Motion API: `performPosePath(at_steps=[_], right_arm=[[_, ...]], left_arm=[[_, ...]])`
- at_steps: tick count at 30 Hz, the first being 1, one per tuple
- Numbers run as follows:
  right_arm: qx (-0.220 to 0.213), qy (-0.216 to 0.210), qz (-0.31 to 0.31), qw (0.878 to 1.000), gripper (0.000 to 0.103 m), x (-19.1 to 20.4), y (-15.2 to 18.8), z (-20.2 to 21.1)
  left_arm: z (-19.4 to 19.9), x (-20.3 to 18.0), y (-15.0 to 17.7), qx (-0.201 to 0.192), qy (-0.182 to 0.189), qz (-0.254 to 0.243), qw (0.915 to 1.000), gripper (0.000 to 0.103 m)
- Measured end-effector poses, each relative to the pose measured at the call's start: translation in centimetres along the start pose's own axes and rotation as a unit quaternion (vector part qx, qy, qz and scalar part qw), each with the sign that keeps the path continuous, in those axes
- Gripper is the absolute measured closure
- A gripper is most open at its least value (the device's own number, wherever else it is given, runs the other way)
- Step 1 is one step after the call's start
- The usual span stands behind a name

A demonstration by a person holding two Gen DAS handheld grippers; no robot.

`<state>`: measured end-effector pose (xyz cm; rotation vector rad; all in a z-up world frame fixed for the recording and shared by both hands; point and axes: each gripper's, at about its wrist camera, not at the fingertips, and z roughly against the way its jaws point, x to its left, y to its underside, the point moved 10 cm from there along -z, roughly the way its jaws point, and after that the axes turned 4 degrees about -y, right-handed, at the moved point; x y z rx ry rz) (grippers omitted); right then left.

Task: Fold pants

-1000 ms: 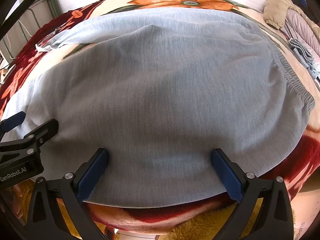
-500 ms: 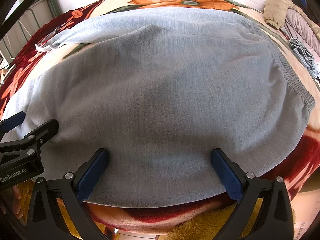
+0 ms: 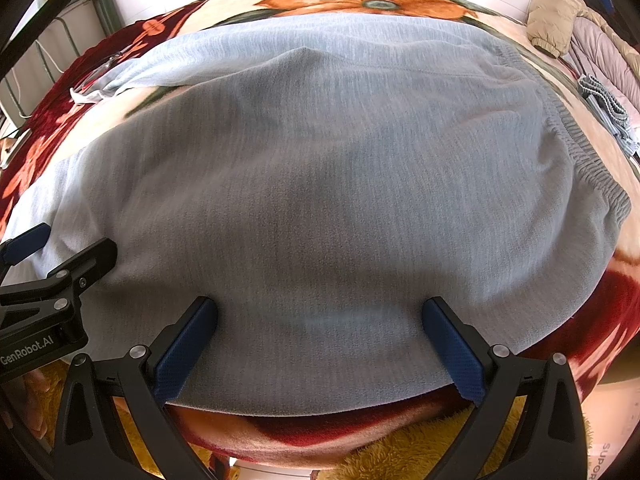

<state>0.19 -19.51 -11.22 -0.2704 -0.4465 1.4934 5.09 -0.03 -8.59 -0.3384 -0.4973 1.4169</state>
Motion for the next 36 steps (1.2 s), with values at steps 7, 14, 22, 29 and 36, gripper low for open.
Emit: performPosePath(at_steps=[7,14,22,29,36], right_arm=[[0.000,0.000,0.000,1.000,0.000,-0.01,-0.01,-0.02],[0.000,0.000,0.000,1.000,0.000,-0.03,-0.02,-0.05],[0.001,0.000,0.000,1.000,0.000,-0.04,-0.06,-0.08],[0.002,0.000,0.000,1.000,0.000,0.01,-0.02,-0.08],[0.004,-0.004,-0.003,1.000,0.000,-0.02,0.00,-0.20]], left_arm=[[-0.29,-0.23,0.28,0.000,0.000,0.000,1.0000,0.000],[-0.34,-0.28,0.34,0.000,0.000,0.000,1.0000,0.000],[-0.32,-0.27,0.32,0.000,0.000,0.000,1.0000,0.000],[-0.33,-0.27,0.34,0.000,0.000,0.000,1.0000,0.000],[-0.35,-0.29,0.36,0.000,-0.001,-0.001,1.0000,0.000]])
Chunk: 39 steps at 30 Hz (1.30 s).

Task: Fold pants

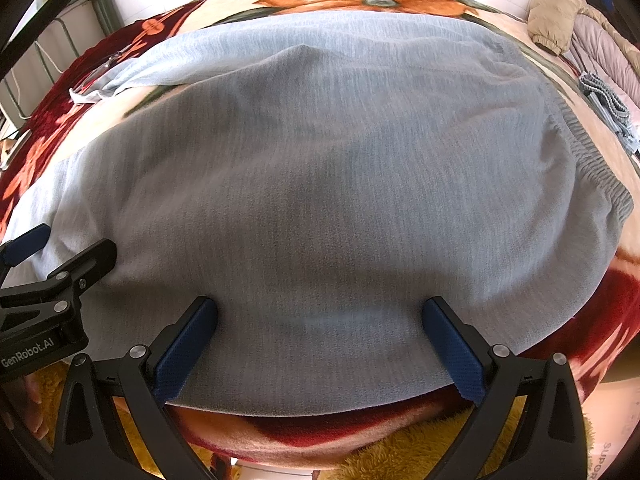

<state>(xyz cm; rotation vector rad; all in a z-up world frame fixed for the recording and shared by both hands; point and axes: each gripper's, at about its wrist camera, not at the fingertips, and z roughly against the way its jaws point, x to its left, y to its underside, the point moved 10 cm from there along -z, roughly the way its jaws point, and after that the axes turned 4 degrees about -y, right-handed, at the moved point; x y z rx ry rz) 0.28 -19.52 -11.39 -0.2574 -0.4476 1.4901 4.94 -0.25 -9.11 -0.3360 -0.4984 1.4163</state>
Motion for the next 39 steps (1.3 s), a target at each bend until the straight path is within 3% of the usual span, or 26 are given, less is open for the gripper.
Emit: performPosePath(at_steps=[29,32,35,37,39], right_arm=[[0.005,0.006,0.000,1.000,0.000,0.2,0.0,-0.2],[0.020,0.003,0.003,1.000,0.000,0.3,0.0,0.0],[0.032,0.000,-0.001,0.999,0.007,0.1,0.0,0.8],[0.032,-0.008,-0.004,0.999,0.016,-0.2,-0.4,1.5],[0.022,-0.015,-0.004,1.000,0.017,-0.9,-1.4,2.7]], left_arm=[[0.2,0.3,-0.4,-0.001,-0.001,-0.001,1.0000,0.000],[0.9,0.3,-0.4,0.013,0.002,0.002,0.9999,0.000],[2.0,0.7,-0.4,0.035,0.026,0.010,0.9990,0.001],[3.3,1.4,-0.9,0.029,0.035,0.024,0.9987,0.001],[4.8,2.5,-2.1,0.010,0.035,0.034,0.9988,0.001]])
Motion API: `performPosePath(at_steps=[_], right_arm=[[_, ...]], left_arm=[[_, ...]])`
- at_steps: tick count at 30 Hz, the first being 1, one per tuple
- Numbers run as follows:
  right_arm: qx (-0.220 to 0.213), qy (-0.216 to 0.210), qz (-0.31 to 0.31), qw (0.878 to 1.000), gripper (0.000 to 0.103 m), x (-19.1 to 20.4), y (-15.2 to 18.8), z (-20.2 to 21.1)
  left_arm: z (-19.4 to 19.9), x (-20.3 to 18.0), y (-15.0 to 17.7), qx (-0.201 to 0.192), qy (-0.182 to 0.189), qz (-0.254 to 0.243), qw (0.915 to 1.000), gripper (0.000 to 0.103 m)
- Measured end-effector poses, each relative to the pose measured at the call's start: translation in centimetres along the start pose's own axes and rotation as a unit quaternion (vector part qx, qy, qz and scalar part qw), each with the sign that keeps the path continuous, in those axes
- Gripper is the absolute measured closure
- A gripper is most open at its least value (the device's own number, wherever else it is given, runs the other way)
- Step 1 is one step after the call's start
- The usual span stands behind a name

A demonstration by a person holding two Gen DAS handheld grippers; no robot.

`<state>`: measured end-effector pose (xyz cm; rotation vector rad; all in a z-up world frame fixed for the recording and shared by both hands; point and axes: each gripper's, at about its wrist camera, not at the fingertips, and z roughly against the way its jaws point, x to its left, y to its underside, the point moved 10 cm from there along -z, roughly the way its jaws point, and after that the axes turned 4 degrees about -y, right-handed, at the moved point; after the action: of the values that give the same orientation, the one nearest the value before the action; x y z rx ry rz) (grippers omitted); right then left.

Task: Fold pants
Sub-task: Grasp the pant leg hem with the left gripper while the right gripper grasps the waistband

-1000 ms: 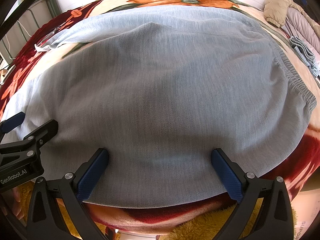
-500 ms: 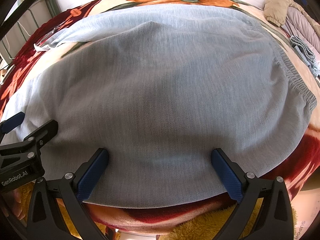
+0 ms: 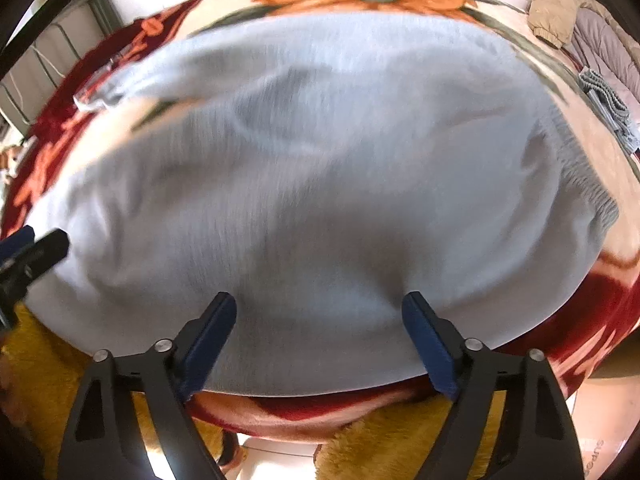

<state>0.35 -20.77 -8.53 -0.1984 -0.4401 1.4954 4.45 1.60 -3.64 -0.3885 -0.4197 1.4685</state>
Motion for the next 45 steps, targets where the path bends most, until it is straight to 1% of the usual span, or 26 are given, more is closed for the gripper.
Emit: performPosePath(at_steps=[4,6,9,13,18,21,25,28,30,32,36,37,38,39,40,41,42,43,44,45], right_arm=[[-0.037,0.004,0.000,0.999,0.017,-2.2,-2.6,2.9],[-0.045,0.007,-0.009,0.999,0.017,-3.7,-4.0,3.7],[-0.047,0.017,-0.039,0.998,0.017,-7.0,-6.0,4.3],[-0.050,0.030,-0.064,0.996,0.017,-11.1,-9.5,4.5],[-0.056,0.048,-0.093,0.993,0.017,-16.1,-14.5,3.0],[-0.054,0.052,-0.110,0.991,0.017,-18.5,-17.4,1.5],[-0.056,0.066,-0.121,0.989,0.017,-21.1,-21.2,-0.7],[-0.045,0.071,-0.129,0.988,0.017,-22.2,-22.9,-2.7],[-0.036,0.072,-0.136,0.987,0.017,-22.6,-23.2,-3.7],[-0.028,0.071,-0.149,0.986,0.017,-23.0,-23.4,-5.0],[-0.027,0.083,-0.142,0.986,0.015,-23.1,-23.8,-6.1],[-0.028,0.090,-0.132,0.987,0.014,-23.0,-24.0,-6.3],[-0.029,0.095,-0.125,0.987,0.014,-22.9,-24.2,-6.4],[-0.030,0.101,-0.119,0.987,0.014,-22.8,-24.3,-6.4],[-0.032,0.104,-0.118,0.987,0.014,-22.8,-24.3,-6.4],[-0.035,0.106,-0.117,0.987,0.014,-22.7,-24.4,-6.4],[-0.039,0.108,-0.116,0.986,0.016,-22.7,-24.3,-6.4],[-0.045,0.107,-0.112,0.987,0.020,-22.5,-24.3,-6.3],[-0.051,0.105,-0.106,0.988,0.025,-22.3,-24.3,-6.2],[-0.058,0.098,-0.096,0.989,0.042,-21.9,-24.4,-6.0]], left_arm=[[2.1,2.2,-2.8,-0.029,-0.016,-0.003,0.9995,0.001],[2.3,3.8,-4.2,-0.035,-0.027,0.004,0.9990,0.001],[1.8,6.5,-6.1,-0.032,-0.037,0.025,0.9985,0.001],[-0.1,10.0,-8.1,-0.017,-0.038,0.066,0.9969,0.001],[-3.2,14.5,-11.7,-0.012,-0.054,0.112,0.9922,0.001],[-5.5,16.8,-14.7,-0.005,-0.068,0.111,0.9915,0.002],[-8.2,19.1,-19.3,-0.014,-0.083,0.106,0.9907,0.002],[-10.9,20.3,-21.9,-0.007,-0.080,0.114,0.9902,0.002],[-13.2,20.9,-23.0,0.005,-0.067,0.122,0.9902,0.002],[-14.9,20.9,-23.4,0.016,-0.061,0.125,0.9901,0.002],[-17.4,21.4,-23.7,0.029,-0.076,0.128,0.9885,0.002],[-17.9,21.3,-23.6,0.032,-0.071,0.134,0.9880,0.005],[-18.4,21.1,-23.5,0.036,-0.056,0.142,0.9876,0.007],[-19.1,20.5,-23.3,0.042,-0.030,0.154,0.9867,0.012],[-19.3,20.2,-23.2,0.043,-0.023,0.157,0.9864,0.015],[-19.4,20.0,-23.2,0.035,-0.029,0.153,0.9872,0.017],[-19.2,19.4,-23.3,0.021,-0.033,0.136,0.9899,0.028],[-19.2,18.9,-23.4,0.015,-0.032,0.122,0.9919,0.042],[-19.0,18.5,-23.4,0.008,-0.031,0.110,0.9935,0.051],[-18.6,17.8,-23.5,-0.002,-0.024,0.095,0.9952,0.076]])
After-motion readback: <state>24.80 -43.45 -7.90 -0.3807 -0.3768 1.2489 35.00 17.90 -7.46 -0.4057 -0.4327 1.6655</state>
